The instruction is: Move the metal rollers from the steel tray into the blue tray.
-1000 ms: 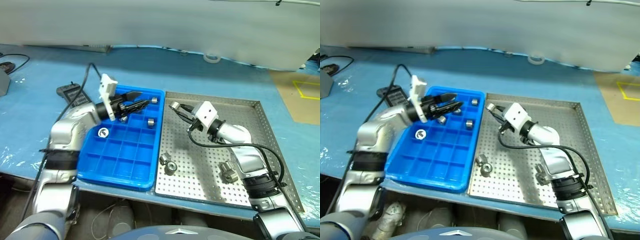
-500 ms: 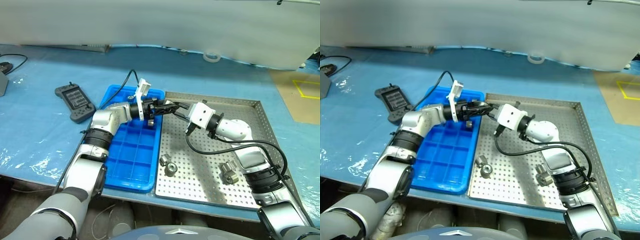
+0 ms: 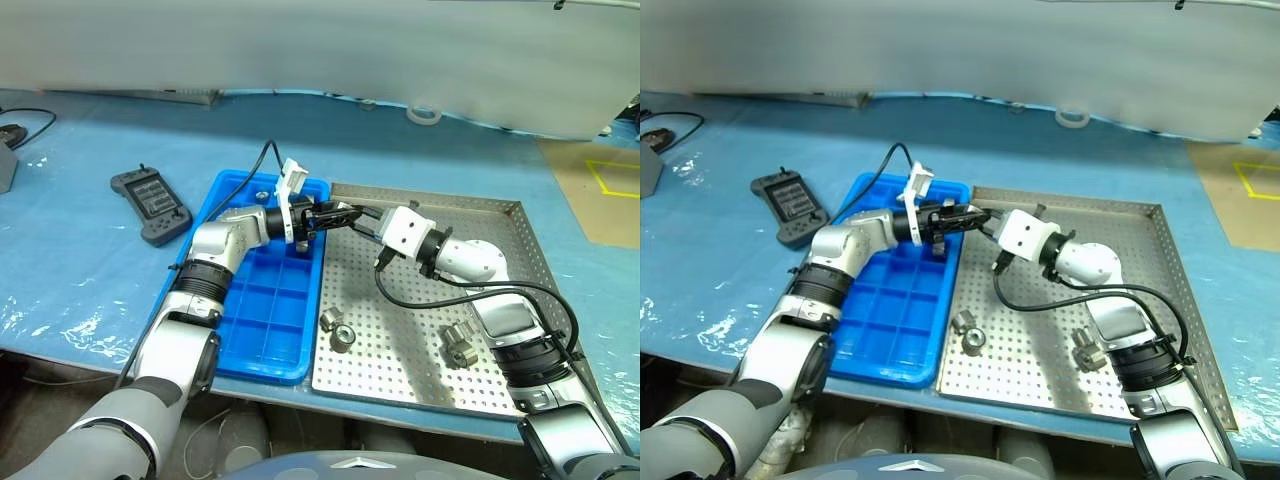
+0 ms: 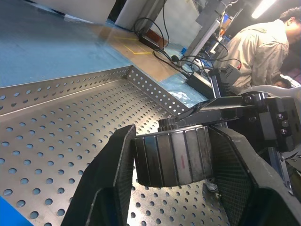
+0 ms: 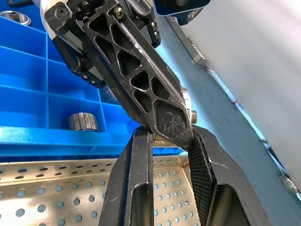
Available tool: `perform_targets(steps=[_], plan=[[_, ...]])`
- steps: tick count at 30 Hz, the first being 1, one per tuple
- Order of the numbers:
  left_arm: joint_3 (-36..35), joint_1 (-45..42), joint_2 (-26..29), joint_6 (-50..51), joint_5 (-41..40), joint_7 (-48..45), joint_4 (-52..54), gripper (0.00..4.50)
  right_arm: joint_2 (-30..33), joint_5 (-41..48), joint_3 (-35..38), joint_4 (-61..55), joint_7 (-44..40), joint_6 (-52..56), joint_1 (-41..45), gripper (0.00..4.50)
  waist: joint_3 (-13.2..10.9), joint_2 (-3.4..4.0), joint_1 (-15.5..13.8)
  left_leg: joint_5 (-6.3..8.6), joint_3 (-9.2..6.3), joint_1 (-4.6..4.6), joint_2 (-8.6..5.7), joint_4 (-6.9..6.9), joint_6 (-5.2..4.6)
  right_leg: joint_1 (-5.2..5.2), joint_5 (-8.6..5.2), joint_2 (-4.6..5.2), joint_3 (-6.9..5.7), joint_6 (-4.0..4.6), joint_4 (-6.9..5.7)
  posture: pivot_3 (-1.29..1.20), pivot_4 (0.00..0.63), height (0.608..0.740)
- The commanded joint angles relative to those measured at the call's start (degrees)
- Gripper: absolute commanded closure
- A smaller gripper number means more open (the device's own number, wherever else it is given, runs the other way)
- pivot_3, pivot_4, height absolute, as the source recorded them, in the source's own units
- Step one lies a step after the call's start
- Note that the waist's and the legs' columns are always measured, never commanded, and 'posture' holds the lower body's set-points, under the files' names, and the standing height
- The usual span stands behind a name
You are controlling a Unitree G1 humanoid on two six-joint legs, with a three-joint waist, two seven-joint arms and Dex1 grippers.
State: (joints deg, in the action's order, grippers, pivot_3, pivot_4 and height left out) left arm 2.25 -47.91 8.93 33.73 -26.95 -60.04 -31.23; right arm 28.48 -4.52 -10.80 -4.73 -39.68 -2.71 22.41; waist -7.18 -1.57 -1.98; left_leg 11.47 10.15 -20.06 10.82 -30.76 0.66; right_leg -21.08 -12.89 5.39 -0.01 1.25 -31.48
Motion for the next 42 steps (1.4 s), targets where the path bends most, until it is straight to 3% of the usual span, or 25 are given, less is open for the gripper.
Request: perform_targets(steps=[1, 6, 10, 12, 29, 35, 42], plan=[[-0.4, -0.5, -1.2, -0.6, -0.3, 0.7, 2.5, 2.06, -0.6, 0.5, 0.2, -2.0, 0.4, -1.7, 0.9, 3.85, 0.0, 0.00, 0.0, 0.00, 0.00, 0.00, 0.00, 0.00, 0.00, 0.00, 0.00, 0.00, 0.00, 0.00, 0.00, -0.13, 0.150, 0.740], [-0.6, -0.4, -1.2, -0.5, -0.2, 1.4, 3.2, 2.06, -0.9, 5.5, 1.3, -4.1, -2.6, 2.0, -0.3, 3.85, 0.0, 0.01, -0.1, 0.02, 0.00, 0.00, 0.00, 0.00, -0.02, 0.01, 0.00, 0.00, 0.00, 0.01, 0.05, -0.13, 0.150, 0.740], [-0.5, 0.1, -1.3, -0.7, 0.1, 1.7, 3.6, 2.09, -2.2, 5.8, 3.1, -3.9, -0.2, 3.7, 0.8, 2.50, 0.0, 0.03, 0.0, 0.03, 0.00, -0.01, 0.00, 0.00, -0.06, 0.00, 0.00, 0.01, 0.01, 0.01, 0.08, -0.13, 0.150, 0.740], [-0.6, 0.3, -1.4, -0.7, 0.1, 1.9, 4.0, 2.09, -1.2, 8.4, 2.5, -5.3, -3.5, 8.5, 0.3, 1.86, 0.0, 0.05, 0.0, 0.02, -0.01, -0.01, 0.03, 0.00, -0.04, -0.02, 0.00, 0.00, 0.00, 0.01, 0.07, -0.13, 0.150, 0.740], [-1.7, 4.0, 2.1, 1.9, -1.4, 3.8, 11.2, 2.09, 1.2, 6.6, 1.8, -6.9, -3.1, 10.3, -1.2, 1.86, -0.1, 0.09, -0.2, 0.06, -0.01, -0.01, 0.02, 0.04, 0.06, 0.00, 0.00, 0.01, -0.01, 0.00, 0.14, -0.10, 0.150, 0.740], [10.8, 9.7, 12.3, -9.6, 7.9, -7.9, 20.9, 2.09, 5.2, 8.7, 3.6, -9.5, -6.6, 13.3, -5.8, 1.86, -0.1, 0.13, -0.3, 0.08, -0.03, 0.01, 0.04, 0.16, 0.01, 0.06, 0.00, 0.00, -0.03, 0.00, 0.38, -0.11, 0.150, 0.740], [15.9, -3.3, 10.8, -7.5, 11.9, -10.7, 15.8, 2.09, 7.1, 8.7, 9.7, -8.9, -3.1, 13.3, -10.7, 1.86, -0.2, 0.18, -0.7, 0.12, 0.04, -0.04, -0.07, 0.07, 0.13, 0.17, 0.00, 0.11, -0.01, 0.01, 0.47, -0.15, 0.150, 0.740]])
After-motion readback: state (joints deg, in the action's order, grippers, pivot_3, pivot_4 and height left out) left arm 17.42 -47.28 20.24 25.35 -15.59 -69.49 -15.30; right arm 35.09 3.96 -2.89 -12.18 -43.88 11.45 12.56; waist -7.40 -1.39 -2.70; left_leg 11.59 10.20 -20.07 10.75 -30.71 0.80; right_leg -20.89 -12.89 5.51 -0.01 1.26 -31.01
